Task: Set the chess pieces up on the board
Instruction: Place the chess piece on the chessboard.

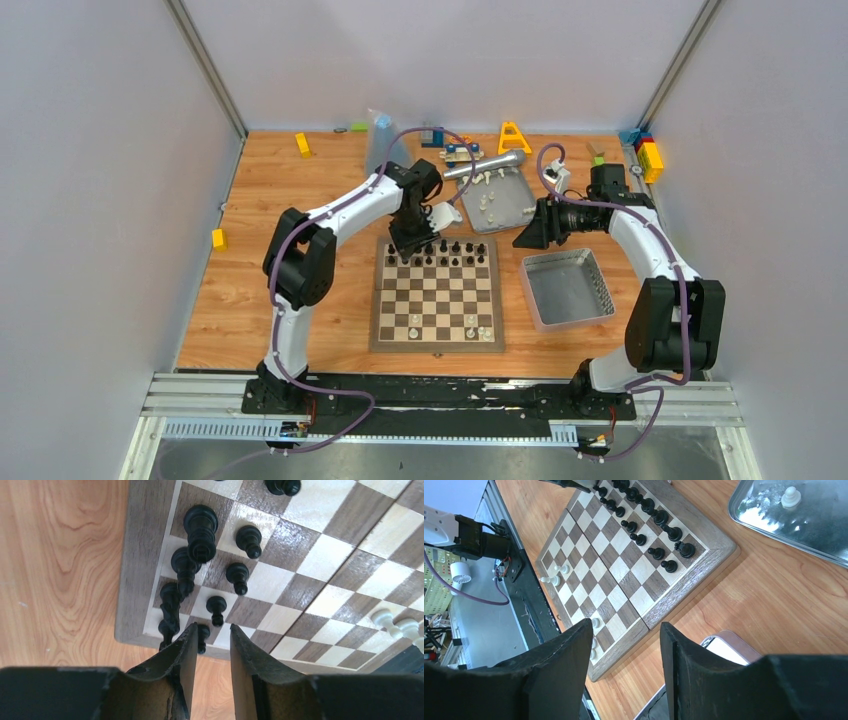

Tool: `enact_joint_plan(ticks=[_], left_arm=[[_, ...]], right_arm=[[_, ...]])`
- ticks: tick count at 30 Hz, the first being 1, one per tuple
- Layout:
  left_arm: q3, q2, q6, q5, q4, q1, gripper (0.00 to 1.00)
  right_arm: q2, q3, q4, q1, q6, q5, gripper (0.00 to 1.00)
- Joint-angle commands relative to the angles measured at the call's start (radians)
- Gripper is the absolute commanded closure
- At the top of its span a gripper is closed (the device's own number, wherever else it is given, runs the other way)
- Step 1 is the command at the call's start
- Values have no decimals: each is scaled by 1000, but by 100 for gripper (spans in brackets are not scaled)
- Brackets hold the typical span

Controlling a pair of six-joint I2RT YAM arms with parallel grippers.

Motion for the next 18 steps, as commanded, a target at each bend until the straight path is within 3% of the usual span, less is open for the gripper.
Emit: enact_joint_plan(ticks=[1,8,11,18], left_arm=[[12,-142,-13,22,-15,6,61],[-18,-280,-33,82,23,68,55],[-63,-340,-63,108,80,142,52],[-222,-516,-199,174,364,338,38]], right_arm=[[-21,6,12,6,-22,14,46],[-65,39,56,4,33,143,38],[-100,58,97,3,65,262,25],[-107,177,125,-16,129,467,10]])
